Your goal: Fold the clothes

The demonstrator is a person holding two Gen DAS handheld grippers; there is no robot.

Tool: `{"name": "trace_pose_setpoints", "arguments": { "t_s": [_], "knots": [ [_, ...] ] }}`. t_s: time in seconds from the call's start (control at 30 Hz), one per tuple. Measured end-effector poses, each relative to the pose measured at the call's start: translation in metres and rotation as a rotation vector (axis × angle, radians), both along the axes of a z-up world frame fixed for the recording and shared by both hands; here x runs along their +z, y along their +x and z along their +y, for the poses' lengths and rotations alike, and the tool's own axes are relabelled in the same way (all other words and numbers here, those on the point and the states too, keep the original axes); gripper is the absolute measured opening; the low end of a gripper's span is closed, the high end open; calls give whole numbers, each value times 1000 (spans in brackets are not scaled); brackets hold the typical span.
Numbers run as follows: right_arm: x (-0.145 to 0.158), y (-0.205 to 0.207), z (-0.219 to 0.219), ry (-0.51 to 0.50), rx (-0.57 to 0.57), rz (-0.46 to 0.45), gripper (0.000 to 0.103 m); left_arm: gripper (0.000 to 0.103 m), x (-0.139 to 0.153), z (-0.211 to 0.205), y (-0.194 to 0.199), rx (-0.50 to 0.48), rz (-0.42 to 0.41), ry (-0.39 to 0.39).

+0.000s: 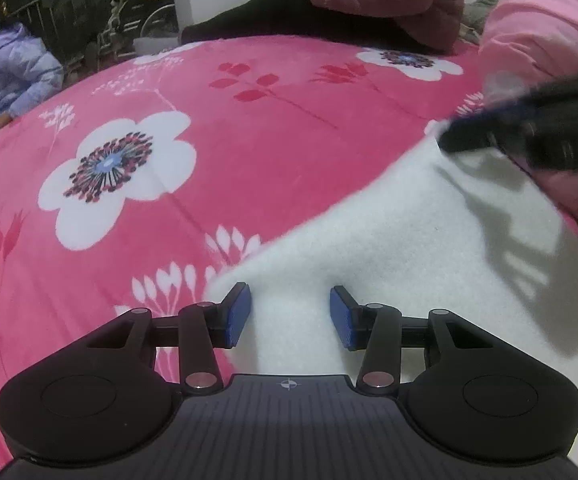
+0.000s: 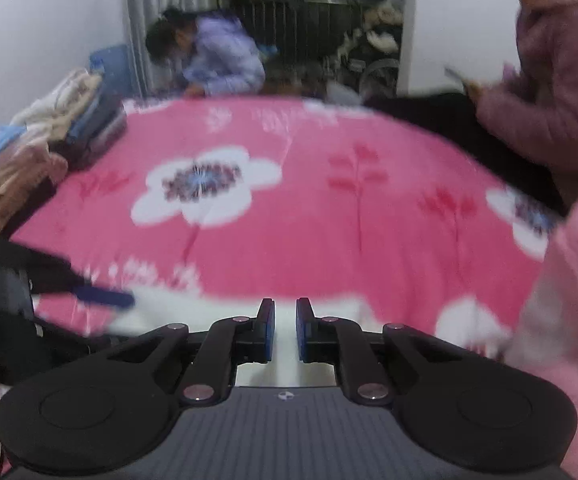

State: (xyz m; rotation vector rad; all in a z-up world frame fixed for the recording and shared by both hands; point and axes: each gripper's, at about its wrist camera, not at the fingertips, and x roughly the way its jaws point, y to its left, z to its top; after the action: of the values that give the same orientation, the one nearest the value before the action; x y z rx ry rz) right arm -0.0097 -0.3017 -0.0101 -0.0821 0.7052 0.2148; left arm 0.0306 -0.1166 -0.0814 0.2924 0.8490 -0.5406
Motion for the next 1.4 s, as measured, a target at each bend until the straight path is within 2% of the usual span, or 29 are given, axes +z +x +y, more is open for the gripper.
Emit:
{"name": "trace_pose_setpoints", "arguments": {
  "t_s": [0.1, 0.13, 0.3, 0.43, 0.6, 0.67, 0.77, 0.87, 0.97, 1.03, 1.1, 1.17, 1.27, 1.33, 1.4],
  "knots": [
    [-39, 23, -10, -4, -41, 106, 6, 45, 3, -3, -3, 12, -1, 18],
    [-42, 25, -10, -5, -48, 114, 5, 45, 3, -5, -3, 15, 2, 22],
    [-28, 29, -4, -23, -65, 102, 6, 45, 6, -7, 0, 47, 33, 32],
    [-8, 29, 0, -24, -70, 28, 8, 45, 6, -8, -1, 53, 34, 39],
    [-56, 39, -10, -65, -99, 93, 4, 45, 8, -12, -4, 46, 17, 53],
    [-55, 41, -4, -88, -110, 96, 6, 45, 12, -11, -4, 60, 20, 49],
    [-55, 40, -1, -108, -103, 84, 6, 45, 29, -9, -11, 55, -27, -6],
    [-53, 38, -5, -81, -113, 83, 6, 46, 37, -16, -13, 40, -87, -4],
    [-53, 37, -4, -78, -111, 74, 6, 46, 14, -26, 0, 74, -46, 79],
    [-51, 36, -6, -66, -108, 70, 6, 50, 3, -24, 4, 96, -35, 85],
    [-49, 34, -8, -53, -105, 66, 6, 50, 4, -24, 3, 94, -44, 94],
    [-36, 29, -13, -7, -99, 38, 6, 50, 5, -24, 4, 96, -39, 102],
    [-10, 7, -24, 126, -55, -22, 11, 51, 6, -21, 5, 108, -29, 94],
    [-13, 1, -26, 132, -46, 24, 11, 51, 5, -21, 4, 105, -35, 96],
    [-37, 2, -28, 83, -41, 84, 9, 52, 5, -22, 3, 103, -39, 95]
  ]
}}
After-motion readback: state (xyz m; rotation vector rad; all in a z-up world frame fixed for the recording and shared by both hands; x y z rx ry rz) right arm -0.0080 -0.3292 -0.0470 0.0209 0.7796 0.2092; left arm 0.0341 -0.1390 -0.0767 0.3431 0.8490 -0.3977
